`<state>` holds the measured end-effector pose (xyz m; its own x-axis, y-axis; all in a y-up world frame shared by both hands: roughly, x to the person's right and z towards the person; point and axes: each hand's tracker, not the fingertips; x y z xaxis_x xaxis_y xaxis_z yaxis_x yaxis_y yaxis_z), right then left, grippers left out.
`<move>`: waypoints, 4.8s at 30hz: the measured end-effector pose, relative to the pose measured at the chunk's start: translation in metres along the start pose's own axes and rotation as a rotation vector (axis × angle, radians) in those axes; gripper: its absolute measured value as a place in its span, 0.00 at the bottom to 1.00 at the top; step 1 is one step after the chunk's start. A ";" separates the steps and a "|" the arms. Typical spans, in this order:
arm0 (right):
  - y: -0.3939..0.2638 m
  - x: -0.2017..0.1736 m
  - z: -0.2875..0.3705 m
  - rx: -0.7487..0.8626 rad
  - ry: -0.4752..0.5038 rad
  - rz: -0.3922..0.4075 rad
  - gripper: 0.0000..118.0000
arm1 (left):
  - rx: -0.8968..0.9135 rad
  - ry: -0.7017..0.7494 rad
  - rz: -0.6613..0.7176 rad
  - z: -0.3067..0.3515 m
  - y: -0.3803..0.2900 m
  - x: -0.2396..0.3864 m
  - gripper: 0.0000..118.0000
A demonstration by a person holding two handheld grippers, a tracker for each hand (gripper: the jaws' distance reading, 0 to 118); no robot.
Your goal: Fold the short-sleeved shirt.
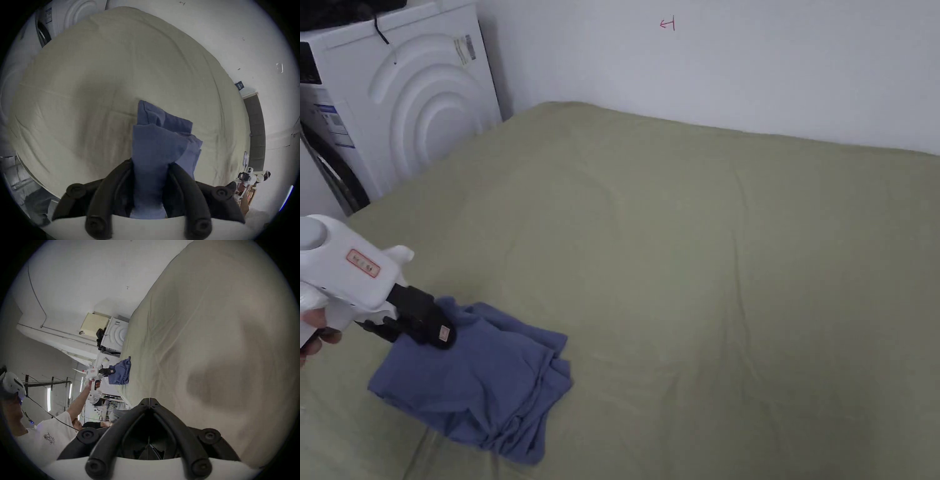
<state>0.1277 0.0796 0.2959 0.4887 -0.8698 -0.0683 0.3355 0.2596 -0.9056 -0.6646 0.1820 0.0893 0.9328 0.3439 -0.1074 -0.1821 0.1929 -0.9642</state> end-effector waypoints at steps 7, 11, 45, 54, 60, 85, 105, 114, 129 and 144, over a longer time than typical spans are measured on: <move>-0.002 -0.007 0.013 0.016 -0.005 0.027 0.00 | 0.144 0.038 0.068 0.028 -0.021 0.007 1.00; 0.003 -0.018 0.032 0.051 0.021 0.060 0.00 | 0.168 0.009 0.028 0.038 -0.047 0.037 0.98; -0.020 -0.226 0.127 0.933 -0.864 0.905 0.00 | 1.106 0.092 -0.408 0.040 -0.326 0.527 0.02; -0.027 -0.237 0.137 0.974 -0.814 0.894 0.00 | 1.118 0.074 -0.470 0.062 -0.330 0.546 0.03; -0.025 -0.238 0.142 0.990 -0.805 0.854 0.78 | 1.120 0.116 -0.439 0.056 -0.326 0.545 0.77; -0.027 -0.232 0.146 0.984 -0.815 0.835 1.00 | 1.134 0.127 -0.392 0.056 -0.336 0.531 1.00; -0.028 -0.237 0.139 0.936 -0.828 0.848 1.00 | 1.113 0.101 -0.377 0.054 -0.343 0.530 1.00; -0.023 -0.236 0.139 0.964 -0.844 0.817 1.00 | 1.118 0.104 -0.364 0.060 -0.342 0.530 1.00; -0.031 -0.249 0.145 0.944 -0.791 0.775 1.00 | 1.100 0.094 -0.359 0.065 -0.342 0.529 1.00; -0.027 -0.247 0.138 0.948 -0.831 0.793 1.00 | 1.097 0.087 -0.364 0.065 -0.341 0.531 1.00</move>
<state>0.1085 0.3452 0.3953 0.9888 0.0227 0.1473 -0.0044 0.9924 -0.1232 -0.1269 0.3584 0.3771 0.9959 0.0483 0.0760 -0.0307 0.9755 -0.2176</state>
